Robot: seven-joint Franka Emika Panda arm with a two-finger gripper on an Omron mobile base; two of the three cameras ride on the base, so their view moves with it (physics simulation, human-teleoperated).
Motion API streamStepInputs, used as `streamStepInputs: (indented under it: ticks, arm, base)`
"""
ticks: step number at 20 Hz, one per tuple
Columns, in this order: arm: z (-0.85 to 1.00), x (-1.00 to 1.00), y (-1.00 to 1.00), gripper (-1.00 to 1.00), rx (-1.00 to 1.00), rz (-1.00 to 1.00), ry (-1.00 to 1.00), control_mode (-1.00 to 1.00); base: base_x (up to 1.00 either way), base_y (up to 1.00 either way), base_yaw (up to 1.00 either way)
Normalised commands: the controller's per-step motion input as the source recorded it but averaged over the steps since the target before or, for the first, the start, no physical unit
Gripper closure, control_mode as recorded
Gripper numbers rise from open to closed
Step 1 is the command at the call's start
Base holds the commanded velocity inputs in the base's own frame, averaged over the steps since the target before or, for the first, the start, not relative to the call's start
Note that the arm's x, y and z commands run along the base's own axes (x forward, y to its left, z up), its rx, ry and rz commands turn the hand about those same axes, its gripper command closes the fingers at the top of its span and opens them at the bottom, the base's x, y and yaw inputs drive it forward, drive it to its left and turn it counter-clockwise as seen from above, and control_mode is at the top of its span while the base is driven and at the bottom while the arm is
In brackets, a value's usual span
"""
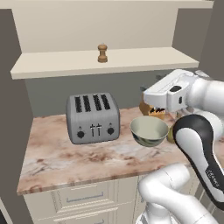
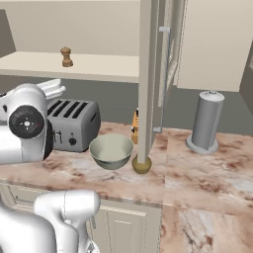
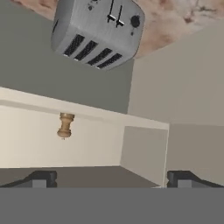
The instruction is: Retrieve the bottle and the shaker from the cabinet and place them next to the mixing bowl on the counter. Then add garlic from the fridge to the mixing bowl.
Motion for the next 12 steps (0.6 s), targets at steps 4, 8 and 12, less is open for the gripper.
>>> streamStepInputs:
  ticks: [4, 8, 12]
  arm:
    - [0.16, 0.37, 0.01, -1.00, 0.09, -0.24, 0.00, -1.00]
    - [0.43, 0.27, 0.19, -1.00, 0.00, -0.22, 0.12, -1.00]
    - [0.21, 0.44, 0.15, -1.00, -0.06, -0.17, 0.25, -1.00]
  base:
    - [0.00, 0.00, 0.00]
    - [0.00, 0.00, 0.00]
    - [0.00, 0.00, 0.00]
